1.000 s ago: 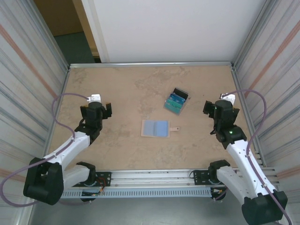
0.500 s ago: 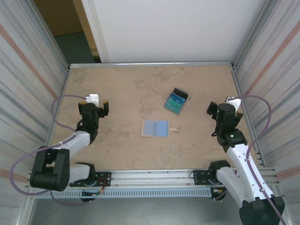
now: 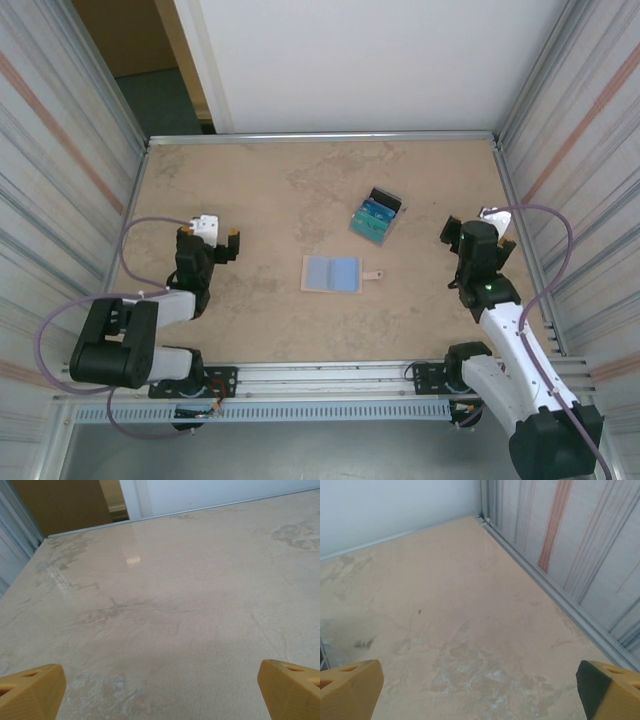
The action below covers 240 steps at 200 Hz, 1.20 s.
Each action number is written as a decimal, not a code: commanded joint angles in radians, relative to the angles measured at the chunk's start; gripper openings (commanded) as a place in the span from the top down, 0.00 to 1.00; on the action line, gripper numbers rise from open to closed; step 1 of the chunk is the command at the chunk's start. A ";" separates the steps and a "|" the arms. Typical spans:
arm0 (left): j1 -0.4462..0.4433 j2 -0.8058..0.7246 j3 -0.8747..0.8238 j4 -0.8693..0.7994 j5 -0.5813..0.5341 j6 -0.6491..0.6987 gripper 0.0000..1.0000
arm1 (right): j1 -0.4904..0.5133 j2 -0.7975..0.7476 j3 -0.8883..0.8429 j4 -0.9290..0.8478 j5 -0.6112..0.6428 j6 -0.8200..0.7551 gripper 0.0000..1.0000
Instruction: Take the credit cards out of the card holder
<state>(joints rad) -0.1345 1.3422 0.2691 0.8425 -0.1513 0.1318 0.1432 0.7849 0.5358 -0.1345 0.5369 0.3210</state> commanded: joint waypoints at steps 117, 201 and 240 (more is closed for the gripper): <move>0.153 0.173 0.142 -0.042 0.314 -0.055 0.01 | -0.196 0.171 -0.246 0.586 -0.303 -0.118 0.01; 0.147 0.171 0.143 -0.051 0.303 -0.052 0.01 | -0.261 0.389 -0.269 0.859 -0.423 -0.128 0.01; 0.148 0.169 0.142 -0.052 0.300 -0.051 0.01 | -0.262 0.536 -0.262 0.985 -0.514 -0.129 0.01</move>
<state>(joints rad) 0.0177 1.5173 0.3992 0.7837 0.1387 0.0845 -0.1135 1.2545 0.2714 0.7269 0.0986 0.2008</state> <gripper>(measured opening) 0.989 0.986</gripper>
